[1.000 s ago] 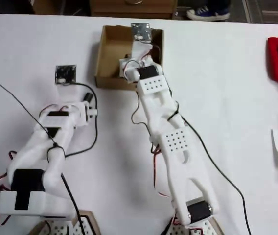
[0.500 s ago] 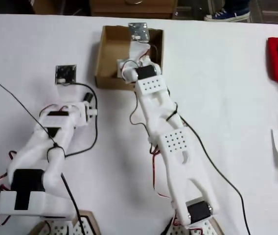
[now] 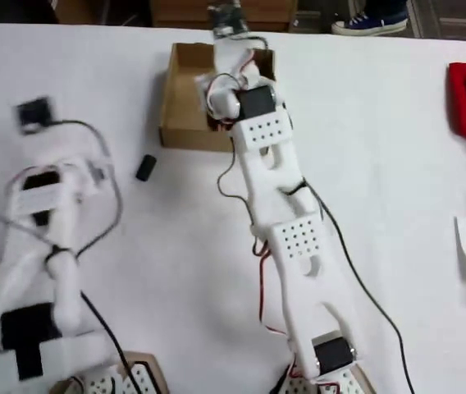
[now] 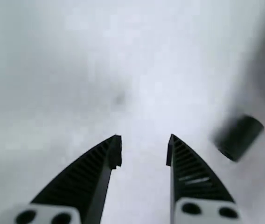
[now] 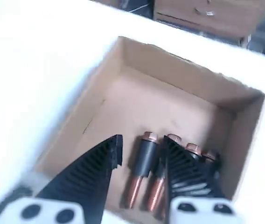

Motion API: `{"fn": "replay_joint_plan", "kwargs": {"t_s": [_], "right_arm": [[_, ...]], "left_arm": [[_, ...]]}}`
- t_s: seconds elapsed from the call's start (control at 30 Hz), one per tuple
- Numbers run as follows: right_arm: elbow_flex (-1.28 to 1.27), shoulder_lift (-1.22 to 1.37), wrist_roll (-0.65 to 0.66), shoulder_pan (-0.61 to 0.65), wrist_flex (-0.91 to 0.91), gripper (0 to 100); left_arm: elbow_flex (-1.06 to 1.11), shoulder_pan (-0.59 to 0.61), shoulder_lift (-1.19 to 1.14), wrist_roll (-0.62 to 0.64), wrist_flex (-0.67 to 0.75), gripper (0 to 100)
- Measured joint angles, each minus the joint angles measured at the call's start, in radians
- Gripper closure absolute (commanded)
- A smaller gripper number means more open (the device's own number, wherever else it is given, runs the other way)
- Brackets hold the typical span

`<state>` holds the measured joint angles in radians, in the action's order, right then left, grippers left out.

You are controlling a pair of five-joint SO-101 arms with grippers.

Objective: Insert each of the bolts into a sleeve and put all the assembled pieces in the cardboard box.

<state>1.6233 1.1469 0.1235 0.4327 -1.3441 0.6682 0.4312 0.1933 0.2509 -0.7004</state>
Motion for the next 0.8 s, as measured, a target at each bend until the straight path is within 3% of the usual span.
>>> {"fn": "replay_joint_plan", "kwargs": {"t_s": [0.27, 0.47, 0.63, 0.8], "right_arm": [[0.003, -0.011, 0.364, 0.178, -0.281, 87.5], [0.003, -0.011, 0.425, 0.290, -0.334, 87.5], [0.009, 0.112, 0.381, 0.318, -0.241, 87.6], [0.008, 0.192, 0.003, 0.322, -0.118, 87.6]], "left_arm": [[0.023, 0.195, 0.035, 0.012, 0.109, 83], [0.032, 0.319, 0.035, 0.012, 0.193, 83], [0.032, 0.354, 0.035, 0.012, 0.201, 83], [0.034, 0.354, 0.035, 0.012, 0.204, 83]]}}
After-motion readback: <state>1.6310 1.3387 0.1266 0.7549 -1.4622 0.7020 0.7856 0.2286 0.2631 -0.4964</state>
